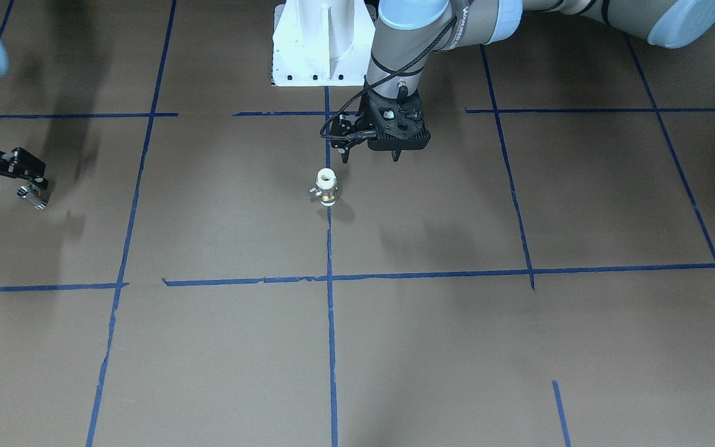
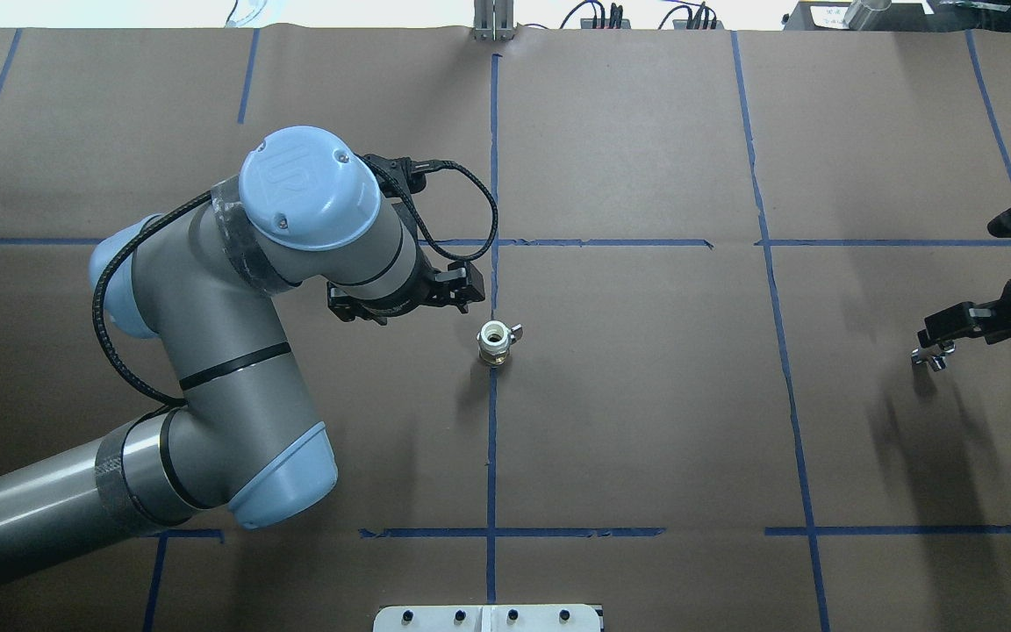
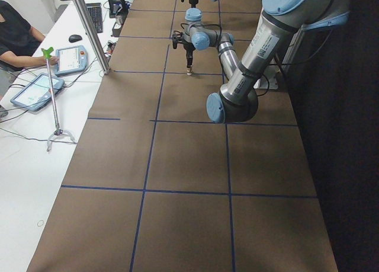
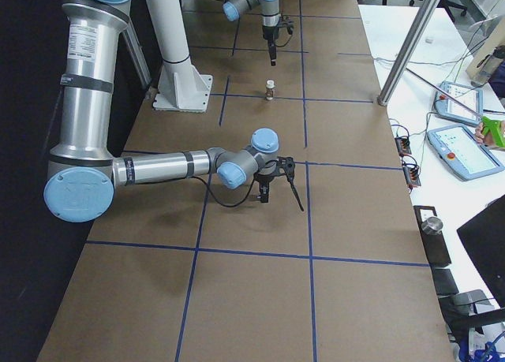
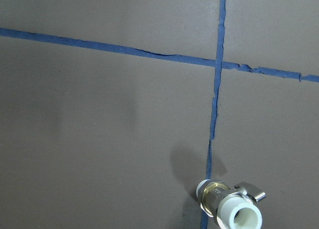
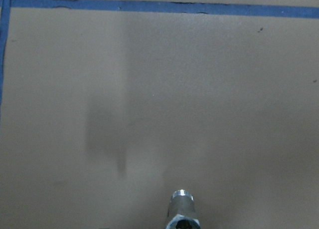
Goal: Assemble PPR valve and pipe with both arms
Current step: 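Open the left gripper and raise it while the right gripper grasps the chrome valve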
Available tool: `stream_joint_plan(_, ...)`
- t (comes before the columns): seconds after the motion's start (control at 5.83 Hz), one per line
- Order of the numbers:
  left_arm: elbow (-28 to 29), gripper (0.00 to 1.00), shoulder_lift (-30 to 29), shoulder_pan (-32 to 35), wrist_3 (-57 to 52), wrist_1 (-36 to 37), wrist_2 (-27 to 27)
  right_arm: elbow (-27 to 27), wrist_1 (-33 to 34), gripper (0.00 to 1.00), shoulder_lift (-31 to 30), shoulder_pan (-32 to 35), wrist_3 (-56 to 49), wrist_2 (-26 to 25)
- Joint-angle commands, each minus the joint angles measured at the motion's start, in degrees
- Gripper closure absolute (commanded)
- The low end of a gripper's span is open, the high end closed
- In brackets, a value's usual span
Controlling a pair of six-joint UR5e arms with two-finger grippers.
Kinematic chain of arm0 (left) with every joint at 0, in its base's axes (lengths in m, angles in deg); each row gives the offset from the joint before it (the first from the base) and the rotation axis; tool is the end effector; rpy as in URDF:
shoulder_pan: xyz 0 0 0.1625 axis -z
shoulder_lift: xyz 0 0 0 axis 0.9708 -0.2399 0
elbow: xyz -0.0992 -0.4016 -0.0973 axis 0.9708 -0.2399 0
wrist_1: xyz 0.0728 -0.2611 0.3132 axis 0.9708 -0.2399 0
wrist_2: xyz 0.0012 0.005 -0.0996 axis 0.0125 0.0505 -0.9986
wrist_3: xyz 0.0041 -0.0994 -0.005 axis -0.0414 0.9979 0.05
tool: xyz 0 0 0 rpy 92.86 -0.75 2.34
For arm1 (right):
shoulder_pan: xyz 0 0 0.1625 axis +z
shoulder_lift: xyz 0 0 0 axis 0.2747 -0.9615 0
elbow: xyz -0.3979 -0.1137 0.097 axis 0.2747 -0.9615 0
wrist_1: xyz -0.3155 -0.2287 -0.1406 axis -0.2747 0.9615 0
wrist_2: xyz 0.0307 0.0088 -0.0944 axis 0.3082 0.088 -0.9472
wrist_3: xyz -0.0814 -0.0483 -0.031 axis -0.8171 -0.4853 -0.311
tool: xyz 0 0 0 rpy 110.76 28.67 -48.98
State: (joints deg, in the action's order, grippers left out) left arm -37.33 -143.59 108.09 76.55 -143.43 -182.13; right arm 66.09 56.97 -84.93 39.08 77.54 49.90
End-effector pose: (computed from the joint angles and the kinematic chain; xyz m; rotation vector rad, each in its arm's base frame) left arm 0.4908 -0.4265 0.1505 0.0668 0.9354 -0.1569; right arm -0.2021 -0.4193 0.5821 0.0515 -0.8210 -0.0553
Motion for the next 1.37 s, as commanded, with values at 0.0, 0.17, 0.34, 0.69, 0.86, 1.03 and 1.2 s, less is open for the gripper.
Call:
stream_joint_plan(0.0,-0.5,0.0,0.2,0.0,0.0,0.0,0.1,-1.8,-0.3,0.02,0.6,-1.1,0.2,-0.6)
stream_joint_plan(0.17,-0.5,0.0,0.5,-0.1,-0.1,0.0,0.1,-2.7,-0.4,0.05,0.8,-1.1,0.2,-0.4)
stream_joint_plan(0.34,-0.5,0.0,0.8,-0.1,-0.2,0.0,0.1,-2.8,-0.4,0.24,0.8,-1.1,0.3,-0.4)
stream_joint_plan(0.69,-0.5,0.0,1.0,-0.1,-0.3,0.0,0.1,-2.6,-0.4,0.95,0.8,-1.1,-0.1,-0.4)
stream_joint_plan(0.86,-0.5,0.0,1.2,-0.2,-0.3,0.0,0.1,-2.2,-0.4,1.0,1.0,-1.1,-0.4,-0.4)
stream_joint_plan(1.03,-0.5,0.0,1.6,-0.1,-0.3,-1.0,0.2,0.0,-0.6,1.0,1.0,-1.1,-0.3,-0.2)
stream_joint_plan(1.2,-0.6,0.0,2.2,-0.1,-0.3,-1.6,0.2,4.9,-0.4,1.0,0.9,-1.1,0.4,-0.3)
